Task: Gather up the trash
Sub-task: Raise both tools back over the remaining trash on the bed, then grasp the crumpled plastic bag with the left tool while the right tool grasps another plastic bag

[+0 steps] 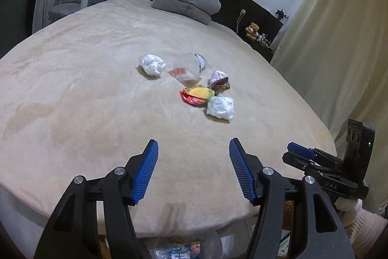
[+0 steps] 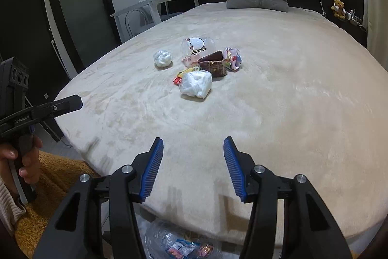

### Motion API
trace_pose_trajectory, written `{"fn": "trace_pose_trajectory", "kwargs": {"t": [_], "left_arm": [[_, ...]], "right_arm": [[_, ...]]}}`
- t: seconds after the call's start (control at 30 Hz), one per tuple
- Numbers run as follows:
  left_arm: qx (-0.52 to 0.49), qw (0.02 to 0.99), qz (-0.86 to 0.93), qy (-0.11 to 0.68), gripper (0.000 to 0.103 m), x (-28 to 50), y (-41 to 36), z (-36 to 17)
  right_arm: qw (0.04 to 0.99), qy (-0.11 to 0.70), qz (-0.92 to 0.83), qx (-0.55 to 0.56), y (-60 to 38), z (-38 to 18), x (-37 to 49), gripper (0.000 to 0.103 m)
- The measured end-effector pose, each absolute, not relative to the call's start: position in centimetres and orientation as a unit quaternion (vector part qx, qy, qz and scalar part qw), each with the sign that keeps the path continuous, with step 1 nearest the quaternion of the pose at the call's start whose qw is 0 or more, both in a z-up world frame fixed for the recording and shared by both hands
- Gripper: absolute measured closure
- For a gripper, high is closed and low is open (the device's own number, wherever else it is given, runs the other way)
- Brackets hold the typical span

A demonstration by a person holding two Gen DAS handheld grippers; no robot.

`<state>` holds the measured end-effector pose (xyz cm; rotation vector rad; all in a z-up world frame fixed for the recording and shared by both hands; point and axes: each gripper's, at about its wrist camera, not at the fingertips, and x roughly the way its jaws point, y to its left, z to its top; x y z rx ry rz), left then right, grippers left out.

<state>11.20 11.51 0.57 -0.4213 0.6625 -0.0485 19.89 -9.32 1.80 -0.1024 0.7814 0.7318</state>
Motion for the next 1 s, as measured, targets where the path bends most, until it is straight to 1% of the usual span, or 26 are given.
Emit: {"fn": "trace_pose_trajectory", "kwargs": {"t": [0.1, 0.17, 0.2, 0.23, 0.27, 0.3, 0.37, 0.6, 0.77, 0.87, 1.0], "left_arm": [[-0.205, 0.922, -0.018, 0.327, 0.032, 13.9, 12.8, 0.6], [-0.198, 0.923, -0.017, 0.328, 0.03, 15.5, 13.4, 0.7], [-0.194, 0.925, -0.014, 0.327, 0.026, 16.3, 13.8, 0.8], [-0.193, 0.926, -0.013, 0.325, 0.024, 16.9, 14.2, 0.9], [-0.192, 0.927, -0.008, 0.322, 0.019, 17.6, 14.5, 0.9], [-0.188, 0.929, 0.004, 0.319, 0.014, 18.4, 14.9, 0.9], [-0.187, 0.932, 0.013, 0.31, 0.008, 19.6, 15.8, 0.8], [-0.183, 0.938, 0.009, 0.295, 0.007, 24.3, 17.6, -0.1], [-0.179, 0.937, -0.001, 0.299, 0.007, 27.5, 18.5, -1.4], [-0.189, 0.932, -0.004, 0.311, 0.007, 29.5, 19.3, -2.4], [-0.206, 0.931, -0.006, 0.301, 0.007, 31.3, 20.2, -2.9]], "right_arm": [[0.856, 0.379, 0.349, -0.051, -8.1, 1.3, 21.7, 0.045], [0.855, 0.382, 0.347, -0.049, -7.4, 0.9, 22.8, 0.036], [0.853, 0.384, 0.35, -0.044, -7.0, 0.8, 23.4, 0.033], [0.851, 0.388, 0.352, -0.04, -6.6, 0.7, 24.0, 0.029], [0.85, 0.39, 0.352, -0.04, -6.1, 0.5, 24.5, 0.024], [0.85, 0.389, 0.353, -0.038, -5.6, 0.4, 25.0, 0.022], [0.848, 0.39, 0.359, -0.035, -4.6, 0.2, 25.8, 0.018], [0.845, 0.394, 0.359, -0.038, -1.1, -0.9, 29.0, 0.017], [0.843, 0.402, 0.354, -0.039, 0.3, -1.7, 31.2, 0.017], [0.843, 0.403, 0.353, -0.042, 0.9, -2.1, 32.2, 0.017], [0.837, 0.409, 0.361, -0.044, 1.6, -2.3, 33.1, 0.017]]}}
